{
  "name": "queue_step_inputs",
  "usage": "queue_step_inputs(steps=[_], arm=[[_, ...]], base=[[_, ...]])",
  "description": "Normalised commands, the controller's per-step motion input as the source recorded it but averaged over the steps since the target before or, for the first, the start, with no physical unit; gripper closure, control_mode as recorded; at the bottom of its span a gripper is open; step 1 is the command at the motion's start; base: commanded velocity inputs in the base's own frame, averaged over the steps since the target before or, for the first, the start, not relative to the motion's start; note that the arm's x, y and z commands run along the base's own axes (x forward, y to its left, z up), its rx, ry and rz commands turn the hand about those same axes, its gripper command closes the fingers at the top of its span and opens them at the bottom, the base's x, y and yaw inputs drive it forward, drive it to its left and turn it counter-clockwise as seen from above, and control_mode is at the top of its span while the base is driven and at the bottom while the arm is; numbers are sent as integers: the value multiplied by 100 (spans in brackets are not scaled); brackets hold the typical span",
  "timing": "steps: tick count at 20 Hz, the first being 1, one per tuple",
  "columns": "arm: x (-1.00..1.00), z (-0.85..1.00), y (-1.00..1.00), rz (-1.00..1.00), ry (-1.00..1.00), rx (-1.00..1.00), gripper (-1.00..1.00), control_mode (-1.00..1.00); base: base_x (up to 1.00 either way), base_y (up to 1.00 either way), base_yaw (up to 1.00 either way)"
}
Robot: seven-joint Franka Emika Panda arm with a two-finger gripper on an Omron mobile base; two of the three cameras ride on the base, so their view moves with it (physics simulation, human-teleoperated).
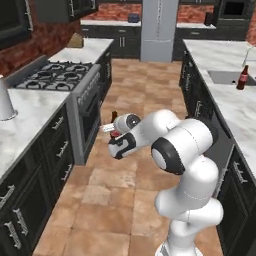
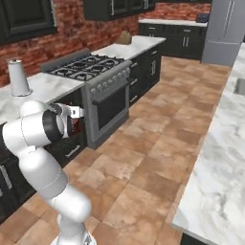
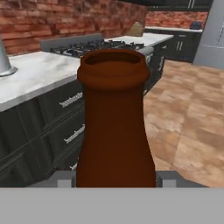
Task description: Place the large bottle from the dining counter next to the other large bottle outside the sink, and place the small bottle from the dining counter next to the other small bottle inside the sink.
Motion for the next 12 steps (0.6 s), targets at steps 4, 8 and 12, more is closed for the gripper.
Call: queue_step_inputs(steps=[4,8,12], arm=[[0,0,0,0,0,0,100,100],[0,0,0,0,0,0,100,100],[0,0,0,0,0,0,100,100]], base=[[61,48,-48],[68,41,-45],[59,36,-47]])
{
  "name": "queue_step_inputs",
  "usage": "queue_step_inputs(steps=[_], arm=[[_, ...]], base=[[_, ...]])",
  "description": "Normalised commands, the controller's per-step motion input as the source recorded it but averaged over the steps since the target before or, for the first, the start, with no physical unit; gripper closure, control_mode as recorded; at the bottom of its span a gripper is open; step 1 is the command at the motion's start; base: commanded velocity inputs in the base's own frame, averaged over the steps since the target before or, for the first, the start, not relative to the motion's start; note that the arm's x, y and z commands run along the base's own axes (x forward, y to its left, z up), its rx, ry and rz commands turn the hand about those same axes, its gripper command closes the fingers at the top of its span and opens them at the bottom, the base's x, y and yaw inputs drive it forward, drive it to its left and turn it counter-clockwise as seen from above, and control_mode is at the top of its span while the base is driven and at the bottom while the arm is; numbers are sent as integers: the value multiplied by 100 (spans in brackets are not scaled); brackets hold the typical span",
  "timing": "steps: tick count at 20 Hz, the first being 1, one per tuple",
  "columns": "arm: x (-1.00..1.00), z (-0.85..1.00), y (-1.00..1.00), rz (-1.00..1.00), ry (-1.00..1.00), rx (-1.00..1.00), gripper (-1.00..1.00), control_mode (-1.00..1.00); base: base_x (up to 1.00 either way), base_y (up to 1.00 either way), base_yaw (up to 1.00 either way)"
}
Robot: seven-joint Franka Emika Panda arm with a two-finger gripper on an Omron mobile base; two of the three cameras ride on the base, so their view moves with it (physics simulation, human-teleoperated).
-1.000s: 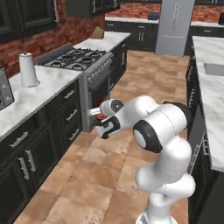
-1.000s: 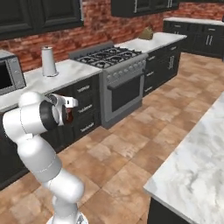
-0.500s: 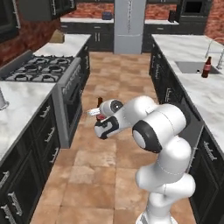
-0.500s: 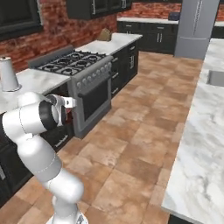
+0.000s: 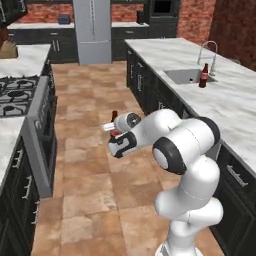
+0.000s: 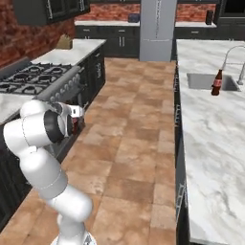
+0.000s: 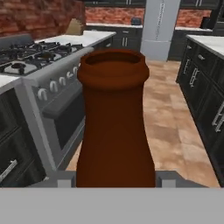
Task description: Place the large bottle from the dining counter next to the other large bottle outside the sink, and place the small bottle from the dining counter next to the other small bottle inside the sink.
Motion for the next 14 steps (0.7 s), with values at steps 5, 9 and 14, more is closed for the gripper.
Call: queue_step_inputs(steps=[5,9,14], arm=[[0,0,0,0,0,0,100,100],[0,0,0,0,0,0,100,100],[0,0,0,0,0,0,100,100]], base=[[54,39,-48],[66,47,-41],[67,51,-39]])
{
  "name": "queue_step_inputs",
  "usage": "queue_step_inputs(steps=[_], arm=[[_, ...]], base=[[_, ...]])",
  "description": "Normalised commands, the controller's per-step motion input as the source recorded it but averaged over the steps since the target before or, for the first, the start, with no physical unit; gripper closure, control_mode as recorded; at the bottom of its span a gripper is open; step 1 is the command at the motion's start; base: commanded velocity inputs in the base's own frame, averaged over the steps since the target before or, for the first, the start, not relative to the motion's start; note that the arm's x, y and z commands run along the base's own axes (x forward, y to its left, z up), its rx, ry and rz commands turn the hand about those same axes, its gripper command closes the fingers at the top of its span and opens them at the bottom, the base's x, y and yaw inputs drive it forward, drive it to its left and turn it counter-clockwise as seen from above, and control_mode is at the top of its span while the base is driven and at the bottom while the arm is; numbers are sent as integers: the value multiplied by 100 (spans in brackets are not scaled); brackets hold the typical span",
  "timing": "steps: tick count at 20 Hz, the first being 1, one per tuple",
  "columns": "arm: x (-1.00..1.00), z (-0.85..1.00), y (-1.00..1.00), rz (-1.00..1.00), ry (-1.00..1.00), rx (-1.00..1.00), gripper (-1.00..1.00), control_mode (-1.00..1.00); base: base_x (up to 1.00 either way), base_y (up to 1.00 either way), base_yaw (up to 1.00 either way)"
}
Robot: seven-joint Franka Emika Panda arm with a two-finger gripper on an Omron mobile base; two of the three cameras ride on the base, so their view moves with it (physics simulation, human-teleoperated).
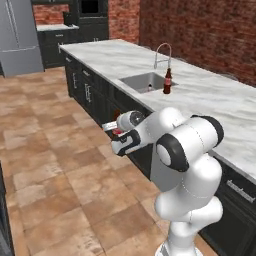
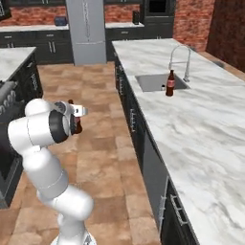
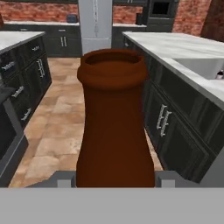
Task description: Place the large bottle from the dining counter next to the other large bottle outside the sink, and place the small bottle from the dining counter next to the other small bottle inside the sink.
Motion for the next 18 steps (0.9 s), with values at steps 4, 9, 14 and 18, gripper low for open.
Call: queue_step_inputs(steps=[4,9,14,18], arm=[[0,0,0,0,0,0,100,100],[0,0,0,0,0,0,100,100],[0,0,0,0,0,0,100,100],[0,0,0,0,0,0,100,100]], base=[[72,50,-36],[64,60,-35],[44,71,-37],[22,72,-42]])
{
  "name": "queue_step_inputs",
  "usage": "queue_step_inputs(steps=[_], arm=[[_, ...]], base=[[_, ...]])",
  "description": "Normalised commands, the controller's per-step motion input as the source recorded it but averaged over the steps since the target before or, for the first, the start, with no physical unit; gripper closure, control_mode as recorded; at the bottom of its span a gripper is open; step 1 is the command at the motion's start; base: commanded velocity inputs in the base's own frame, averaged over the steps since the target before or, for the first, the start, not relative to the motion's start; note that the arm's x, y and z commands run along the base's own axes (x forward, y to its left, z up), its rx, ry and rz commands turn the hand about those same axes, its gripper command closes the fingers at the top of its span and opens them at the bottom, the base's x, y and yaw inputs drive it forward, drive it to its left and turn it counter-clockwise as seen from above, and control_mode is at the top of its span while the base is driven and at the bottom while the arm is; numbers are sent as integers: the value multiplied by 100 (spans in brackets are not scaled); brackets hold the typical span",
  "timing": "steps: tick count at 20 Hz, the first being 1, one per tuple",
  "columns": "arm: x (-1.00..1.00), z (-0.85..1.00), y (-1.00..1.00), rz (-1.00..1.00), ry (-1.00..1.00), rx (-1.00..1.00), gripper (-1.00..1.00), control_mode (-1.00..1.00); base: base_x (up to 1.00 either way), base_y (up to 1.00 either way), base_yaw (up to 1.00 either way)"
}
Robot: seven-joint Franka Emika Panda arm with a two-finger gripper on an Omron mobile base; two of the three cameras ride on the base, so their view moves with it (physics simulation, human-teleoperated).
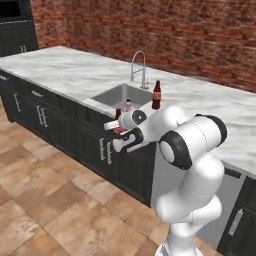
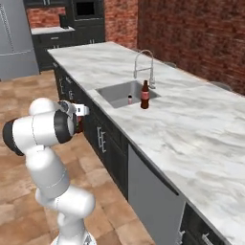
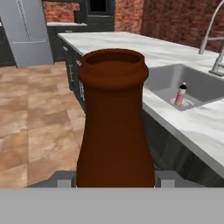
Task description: Place the large bottle from the dining counter next to the other large bottle outside the sink, and place the small bottle from the dining counter next to the other small bottle inside the sink.
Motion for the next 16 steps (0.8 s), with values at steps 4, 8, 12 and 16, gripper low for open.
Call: queue_step_inputs(steps=[4,8,12,16], arm=[[0,0,0,0,0,0,100,100],[0,0,0,0,0,0,100,100],[0,0,0,0,0,0,100,100],[0,0,0,0,0,0,100,100]], base=[[16,67,-41],[16,64,-38],[16,62,-38],[10,53,-36]])
